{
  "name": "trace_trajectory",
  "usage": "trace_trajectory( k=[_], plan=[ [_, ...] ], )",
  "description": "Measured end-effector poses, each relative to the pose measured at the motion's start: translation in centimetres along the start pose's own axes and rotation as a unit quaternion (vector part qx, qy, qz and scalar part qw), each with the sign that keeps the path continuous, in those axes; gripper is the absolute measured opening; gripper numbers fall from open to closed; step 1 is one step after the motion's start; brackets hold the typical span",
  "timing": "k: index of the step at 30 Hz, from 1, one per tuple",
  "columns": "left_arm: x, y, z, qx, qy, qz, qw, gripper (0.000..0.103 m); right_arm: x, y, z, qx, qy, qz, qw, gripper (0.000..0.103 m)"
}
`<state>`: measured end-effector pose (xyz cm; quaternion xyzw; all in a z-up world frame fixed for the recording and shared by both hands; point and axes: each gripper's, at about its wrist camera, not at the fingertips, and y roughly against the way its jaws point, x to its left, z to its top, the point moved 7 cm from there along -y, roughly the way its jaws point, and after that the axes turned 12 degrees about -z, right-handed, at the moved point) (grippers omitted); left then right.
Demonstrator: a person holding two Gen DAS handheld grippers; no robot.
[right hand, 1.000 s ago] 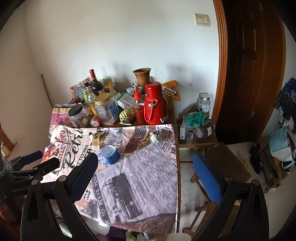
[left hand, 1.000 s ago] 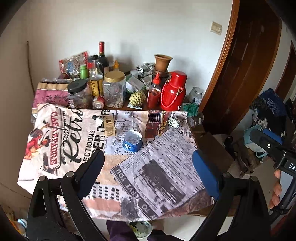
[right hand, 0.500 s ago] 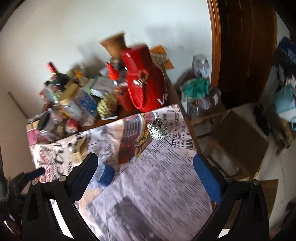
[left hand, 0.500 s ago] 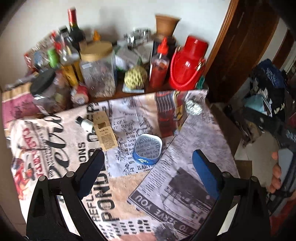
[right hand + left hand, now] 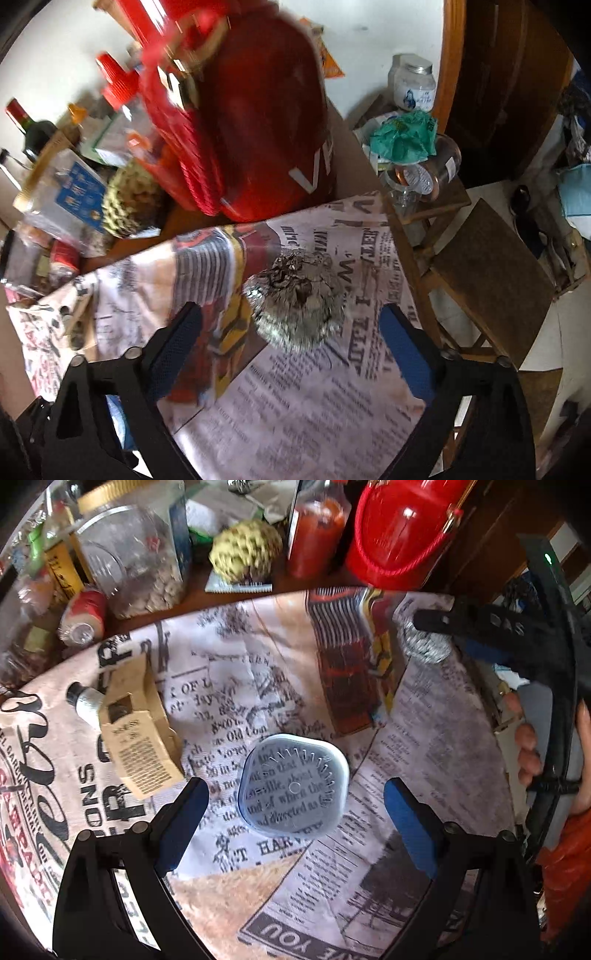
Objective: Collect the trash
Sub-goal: 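Grasp the foil ball with the right tool while the left tool grasps the clear plastic cup, then lift the foil ball and clear cup in both tools and carry them toward the bucket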
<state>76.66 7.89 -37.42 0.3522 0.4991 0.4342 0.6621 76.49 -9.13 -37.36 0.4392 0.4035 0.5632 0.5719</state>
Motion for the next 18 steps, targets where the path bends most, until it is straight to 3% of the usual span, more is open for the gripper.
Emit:
trace_trajectory(
  k=[4,6,8,11,13,18],
  plan=[
    [0.5,-0.8,0.0,0.001,0.007,-0.003,1.0,0.096,0.1,-1.6,-0.1,0.011,0.001,-0.007,1.0,0.068],
    [0.7,-1.0,0.2,-0.007,0.006,-0.006,0.9999,0.096,0.4,-1.8,-0.3,0.015,0.005,0.001,1.0,0.051],
    [0.9,-1.2,0.3,-0.01,0.004,-0.004,0.9999,0.094,0.4,-1.6,-0.6,0.014,0.007,0.005,1.0,0.05],
    [0.8,-1.7,0.6,-0.007,0.005,-0.015,0.9998,0.079,0.7,-0.7,-0.8,0.002,0.011,0.009,1.0,0.049],
    [0.8,-1.9,0.6,-0.004,0.006,-0.016,0.9998,0.064,0.8,0.5,-1.0,-0.005,0.013,0.016,1.0,0.049],
    [0.8,-0.4,1.1,-0.023,0.022,-0.003,0.9995,0.062,0.7,4.3,-1.9,-0.03,0.016,0.04,0.999,0.049]
  ],
)
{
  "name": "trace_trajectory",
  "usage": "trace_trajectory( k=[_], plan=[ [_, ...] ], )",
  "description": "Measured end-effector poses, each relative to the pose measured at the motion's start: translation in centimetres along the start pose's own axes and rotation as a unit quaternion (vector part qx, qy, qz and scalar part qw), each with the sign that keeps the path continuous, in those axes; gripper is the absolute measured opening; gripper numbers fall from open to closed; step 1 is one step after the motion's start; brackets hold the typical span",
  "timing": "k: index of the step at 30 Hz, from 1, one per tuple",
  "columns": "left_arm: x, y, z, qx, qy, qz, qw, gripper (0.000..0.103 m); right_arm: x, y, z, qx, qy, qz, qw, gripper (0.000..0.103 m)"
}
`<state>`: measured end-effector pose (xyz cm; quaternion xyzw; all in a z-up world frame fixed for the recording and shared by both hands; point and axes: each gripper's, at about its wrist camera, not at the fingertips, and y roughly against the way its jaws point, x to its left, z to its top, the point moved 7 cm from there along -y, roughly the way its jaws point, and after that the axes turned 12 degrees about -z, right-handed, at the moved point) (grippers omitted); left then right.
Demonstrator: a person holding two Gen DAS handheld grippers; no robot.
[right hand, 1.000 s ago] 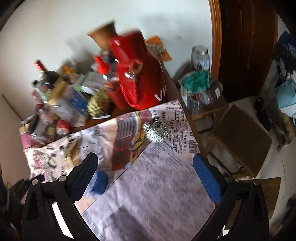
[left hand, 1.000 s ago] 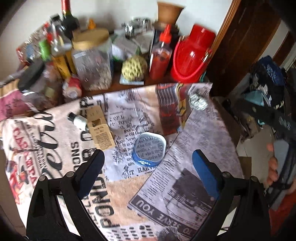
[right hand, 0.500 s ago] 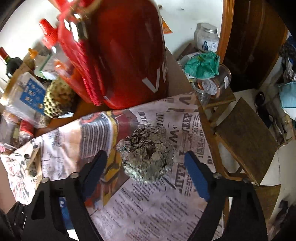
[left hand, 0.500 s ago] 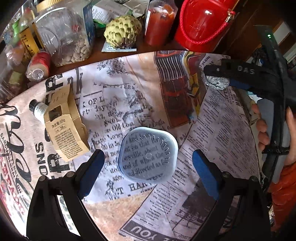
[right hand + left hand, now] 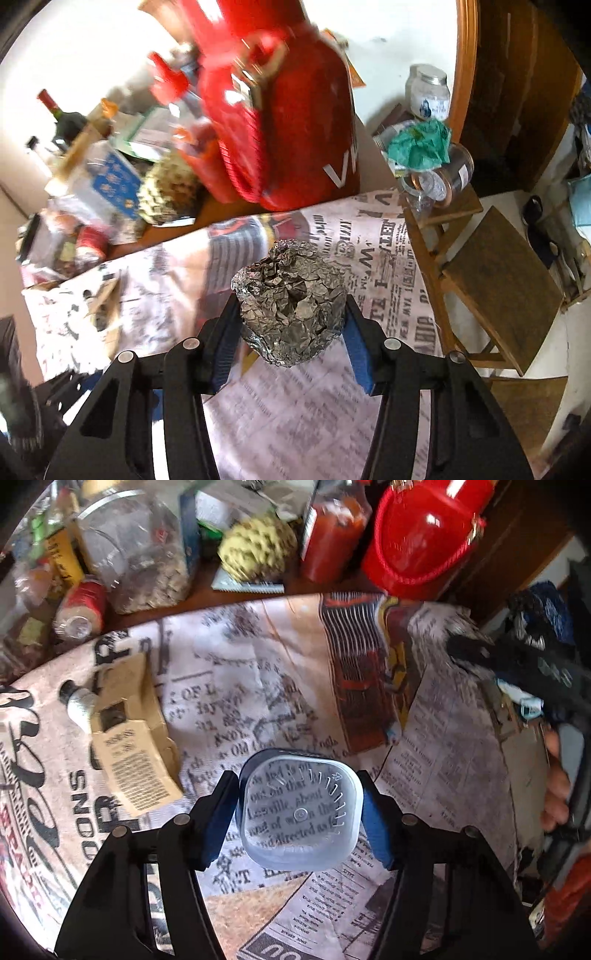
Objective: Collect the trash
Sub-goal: 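Lift the foil ball and clear cup in both tools and carry them toward the bucket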
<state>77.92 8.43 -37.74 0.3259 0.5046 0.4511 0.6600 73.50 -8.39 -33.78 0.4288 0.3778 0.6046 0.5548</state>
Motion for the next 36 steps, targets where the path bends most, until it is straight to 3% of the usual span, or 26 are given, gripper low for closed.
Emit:
trace_trajectory(
  k=[5,12,17,25,29,36],
  plan=[
    [-1.1,3.7,0.6,-0.039,0.009,0.009,0.9991,0.062,-0.5,4.2,-0.3,-0.029,0.005,0.018,0.999,0.049],
    [-5.3,11.6,0.0,-0.13,0.005,0.025,0.9912,0.061,-1.3,11.5,-1.3,-0.085,0.036,0.05,0.994,0.049],
    [-9.1,16.7,-2.0,-0.196,0.017,0.04,0.9797,0.061,-1.6,16.6,-2.5,-0.127,0.067,0.078,0.986,0.049],
    [-15.5,25.3,-8.0,-0.301,0.033,0.057,0.9513,0.061,-1.8,24.1,-6.1,-0.19,0.121,0.12,0.967,0.049],
    [-17.7,28.8,-10.8,-0.333,0.027,0.073,0.9396,0.061,-1.7,27.0,-8.0,-0.205,0.13,0.137,0.96,0.049],
    [-19.6,33.6,-15.5,-0.367,0.016,0.078,0.9267,0.061,-1.4,31.5,-11.4,-0.229,0.126,0.159,0.952,0.049]
  ],
)
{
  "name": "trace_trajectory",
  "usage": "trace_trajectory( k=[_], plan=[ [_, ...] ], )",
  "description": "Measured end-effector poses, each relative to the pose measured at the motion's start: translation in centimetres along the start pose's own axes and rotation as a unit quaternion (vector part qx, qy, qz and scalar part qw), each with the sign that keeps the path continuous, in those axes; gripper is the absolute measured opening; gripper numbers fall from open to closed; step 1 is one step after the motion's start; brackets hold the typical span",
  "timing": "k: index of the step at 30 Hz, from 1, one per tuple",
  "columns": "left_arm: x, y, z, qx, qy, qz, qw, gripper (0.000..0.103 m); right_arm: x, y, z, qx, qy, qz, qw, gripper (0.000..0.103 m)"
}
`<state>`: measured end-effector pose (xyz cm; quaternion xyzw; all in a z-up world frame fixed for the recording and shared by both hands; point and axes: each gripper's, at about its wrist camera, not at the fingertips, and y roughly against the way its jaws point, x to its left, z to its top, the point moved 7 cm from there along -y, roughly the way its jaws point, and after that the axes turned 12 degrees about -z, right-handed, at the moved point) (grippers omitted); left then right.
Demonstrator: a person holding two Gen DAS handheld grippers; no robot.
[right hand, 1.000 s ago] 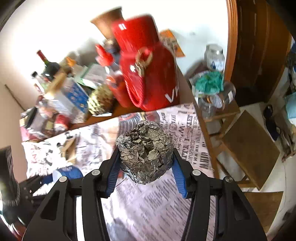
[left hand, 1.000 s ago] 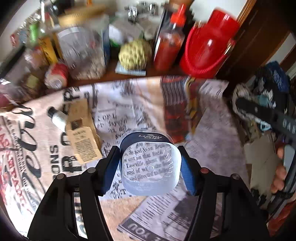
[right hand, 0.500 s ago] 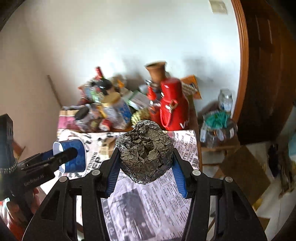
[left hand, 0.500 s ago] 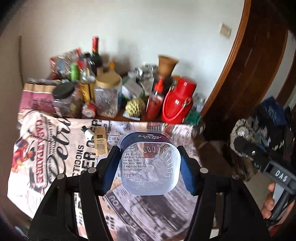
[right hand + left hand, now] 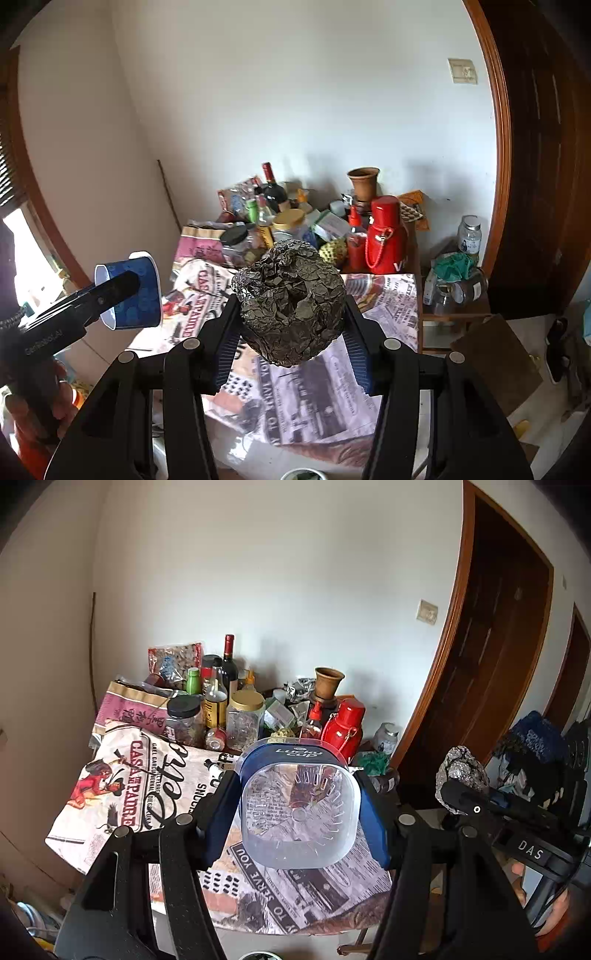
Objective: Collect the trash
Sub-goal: 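Lift the foil ball and clear cup in both tools and carry them toward the bucket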
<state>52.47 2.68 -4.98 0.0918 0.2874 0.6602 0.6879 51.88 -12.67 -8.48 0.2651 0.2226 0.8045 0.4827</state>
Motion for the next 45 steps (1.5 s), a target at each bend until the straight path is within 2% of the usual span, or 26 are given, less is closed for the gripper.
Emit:
trace_trajectory(
  k=[8,14,21,26,30,35,45],
  plan=[
    [1.1,5.1,-2.2,-0.005,-0.009,-0.018,0.9998,0.061,3.2,4.3,-2.7,-0.017,0.003,-0.02,1.0,0.049],
    [2.9,10.6,-5.2,0.004,-0.021,-0.033,0.9992,0.061,6.8,7.9,-6.5,-0.014,-0.015,-0.039,0.999,0.049],
    [5.4,16.8,-10.1,0.032,-0.032,-0.044,0.998,0.061,11.1,11.8,-12.0,0.001,-0.032,-0.062,0.998,0.049],
    [6.2,19.5,-13.4,0.06,-0.03,-0.058,0.9961,0.061,12.4,13.3,-15.5,0.028,-0.046,-0.075,0.996,0.049],
    [6.4,20.3,-15.7,0.082,-0.026,-0.062,0.9943,0.061,12.7,13.7,-18.0,0.058,-0.047,-0.08,0.994,0.049],
    [6.1,19.6,-17.9,0.107,-0.012,-0.069,0.9918,0.061,12.4,13.3,-20.7,0.087,-0.044,-0.085,0.992,0.049],
    [6.0,13.0,-24.3,0.179,0.013,-0.062,0.9817,0.061,9.0,8.3,-26.7,0.162,-0.052,-0.082,0.982,0.049]
  ],
)
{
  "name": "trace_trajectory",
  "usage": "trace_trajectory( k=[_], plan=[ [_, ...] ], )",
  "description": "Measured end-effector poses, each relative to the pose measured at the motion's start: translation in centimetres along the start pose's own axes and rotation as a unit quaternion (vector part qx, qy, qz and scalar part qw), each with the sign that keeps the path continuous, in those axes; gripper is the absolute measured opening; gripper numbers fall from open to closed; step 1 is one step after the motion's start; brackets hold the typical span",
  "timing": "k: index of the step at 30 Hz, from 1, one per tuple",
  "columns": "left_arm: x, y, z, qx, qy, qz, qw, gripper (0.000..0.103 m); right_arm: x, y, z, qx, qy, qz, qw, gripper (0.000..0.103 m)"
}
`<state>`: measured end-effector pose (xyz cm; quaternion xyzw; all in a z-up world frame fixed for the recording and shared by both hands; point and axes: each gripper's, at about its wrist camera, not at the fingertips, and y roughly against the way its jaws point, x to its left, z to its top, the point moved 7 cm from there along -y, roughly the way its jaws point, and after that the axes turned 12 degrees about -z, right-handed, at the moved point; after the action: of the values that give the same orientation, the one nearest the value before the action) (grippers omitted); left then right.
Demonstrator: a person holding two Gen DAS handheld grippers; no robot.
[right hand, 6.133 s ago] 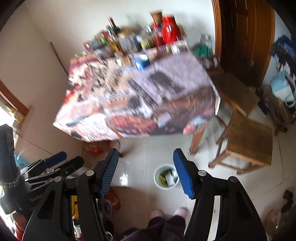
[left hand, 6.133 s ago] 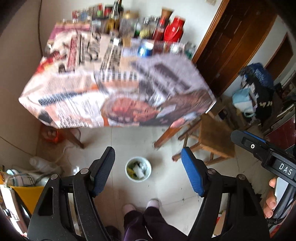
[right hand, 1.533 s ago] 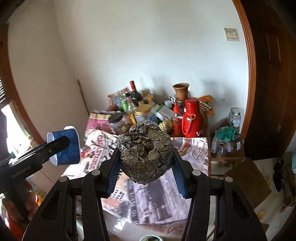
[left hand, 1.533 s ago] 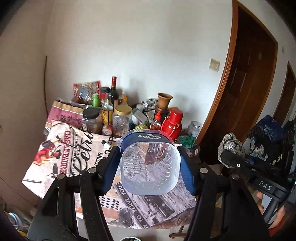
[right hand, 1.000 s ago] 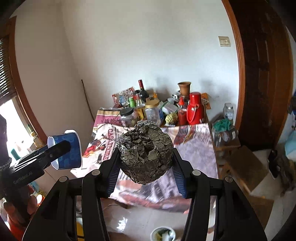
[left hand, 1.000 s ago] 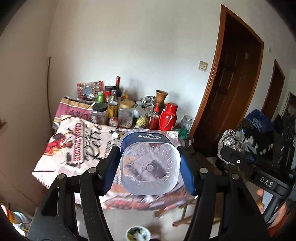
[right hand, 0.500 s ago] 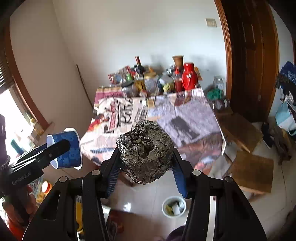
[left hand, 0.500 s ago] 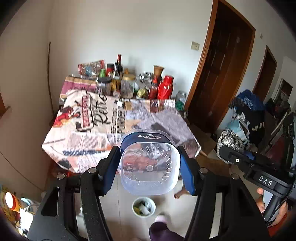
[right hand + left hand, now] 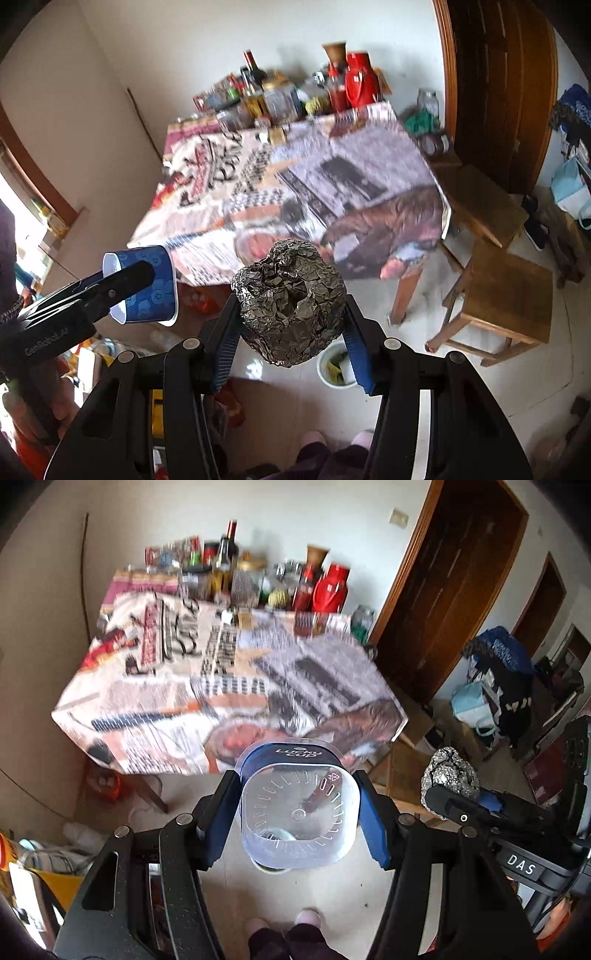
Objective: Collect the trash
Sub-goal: 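Lift the foil ball and clear cup in both tools and carry them toward the bucket, then open both tools to drop the foil ball and cup into the bucket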
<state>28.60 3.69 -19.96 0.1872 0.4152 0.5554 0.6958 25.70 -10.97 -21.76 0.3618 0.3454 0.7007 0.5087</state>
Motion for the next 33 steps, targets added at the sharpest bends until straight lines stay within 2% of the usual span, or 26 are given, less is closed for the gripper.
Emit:
trace_trajectory(
  k=[8,17,22,24,26,29,33],
  plan=[
    [3.5,-8.6,-4.3,0.049,0.04,0.014,0.9979,0.06,-1.9,-8.3,-3.7,0.062,0.021,-0.011,0.998,0.049],
    [10.7,-17.7,-11.0,0.09,0.102,0.052,0.9894,0.06,-2.4,-20.4,-8.5,0.126,0.036,0.003,0.991,0.049],
    [13.7,-22.4,-14.5,0.118,0.12,0.063,0.9838,0.06,-1.9,-26.2,-11.1,0.162,0.061,0.013,0.985,0.052],
    [14.6,-23.8,-15.8,0.128,0.12,0.069,0.982,0.06,-1.9,-28.1,-12.2,0.189,0.056,0.026,0.98,0.057],
    [15.4,-25.2,-17.0,0.139,0.126,0.071,0.9796,0.06,-2.3,-29.8,-13.0,0.208,0.047,0.035,0.976,0.063],
    [16.3,-27.3,-18.7,0.158,0.14,0.07,0.975,0.06,-2.9,-30.9,-13.7,0.223,0.045,0.035,0.973,0.064],
    [16.4,-30.3,-19.7,0.182,0.147,0.052,0.9708,0.06,-4.4,-31.3,-14.1,0.226,0.04,0.014,0.973,0.064]
  ],
)
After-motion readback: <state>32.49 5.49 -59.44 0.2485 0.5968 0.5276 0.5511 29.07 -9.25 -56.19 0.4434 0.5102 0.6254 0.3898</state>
